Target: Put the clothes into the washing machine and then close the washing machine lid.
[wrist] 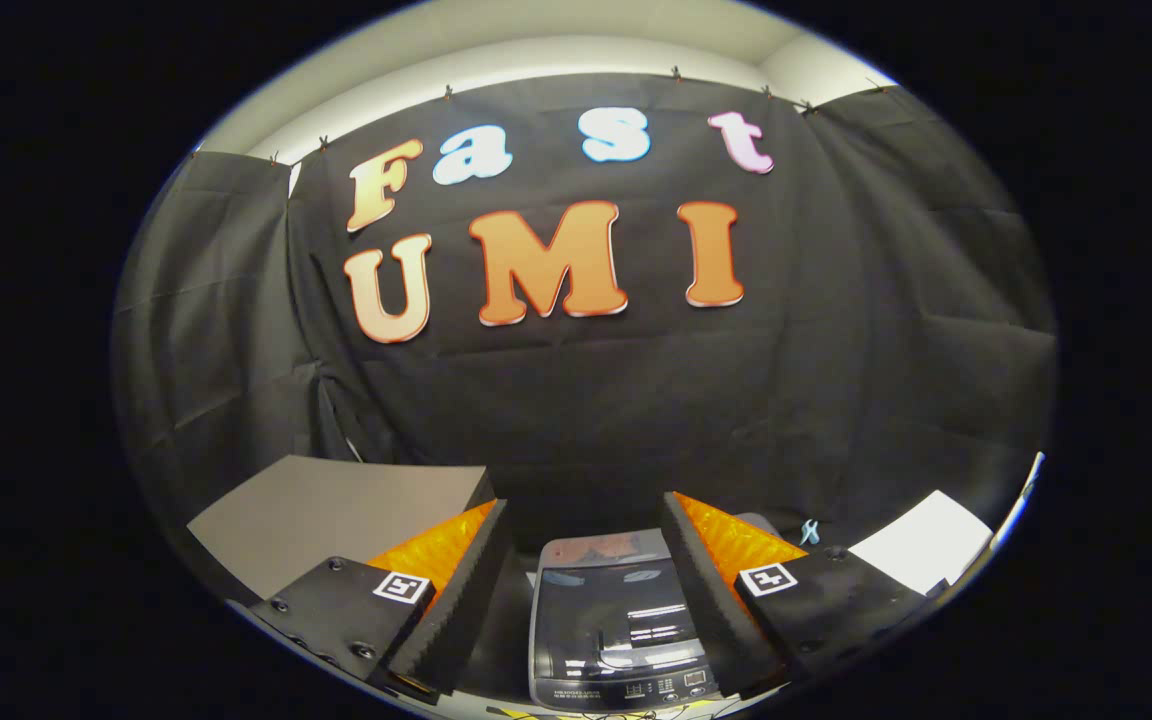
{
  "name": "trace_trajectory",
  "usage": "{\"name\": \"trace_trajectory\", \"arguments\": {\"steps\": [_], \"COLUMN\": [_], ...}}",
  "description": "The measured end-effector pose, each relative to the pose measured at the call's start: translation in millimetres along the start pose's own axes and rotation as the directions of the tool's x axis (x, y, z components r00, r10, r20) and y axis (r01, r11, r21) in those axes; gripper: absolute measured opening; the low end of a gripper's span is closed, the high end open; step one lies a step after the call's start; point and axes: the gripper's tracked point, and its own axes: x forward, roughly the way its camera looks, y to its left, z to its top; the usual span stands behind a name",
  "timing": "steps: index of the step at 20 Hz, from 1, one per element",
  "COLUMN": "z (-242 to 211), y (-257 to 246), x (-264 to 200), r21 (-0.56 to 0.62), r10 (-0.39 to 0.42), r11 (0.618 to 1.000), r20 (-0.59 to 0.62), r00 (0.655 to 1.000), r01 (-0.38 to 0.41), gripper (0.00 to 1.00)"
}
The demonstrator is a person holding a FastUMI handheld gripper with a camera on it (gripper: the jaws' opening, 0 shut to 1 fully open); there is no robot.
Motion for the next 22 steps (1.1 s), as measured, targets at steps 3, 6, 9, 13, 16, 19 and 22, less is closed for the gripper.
{"name": "trace_trajectory", "arguments": {"steps": [3,6,9,13,16,19,22], "z": [39,72,94,104,108,108,103], "y": [-1,-11,-26,-43,-53,-76,-89], "x": [-40,-78,-112,-147,-164,-176,-174], "r21": [0.0,-0.004,0.02,-0.018,-0.04,-0.072,-0.066], "r10": [-0.009,-0.02,-0.025,0.019,0.059,0.061,0.074], "r11": [1.0,1.0,1.0,1.0,0.998,0.996,0.996], "r20": [0.069,0.143,0.184,0.191,0.198,0.205,0.196], "r00": [0.998,0.99,0.983,0.981,0.978,0.977,0.978], "r01": [0.009,0.021,0.022,-0.016,-0.052,-0.047,-0.062], "gripper": [0.97,0.97,0.97,0.97,0.97,0.97,0.97]}}
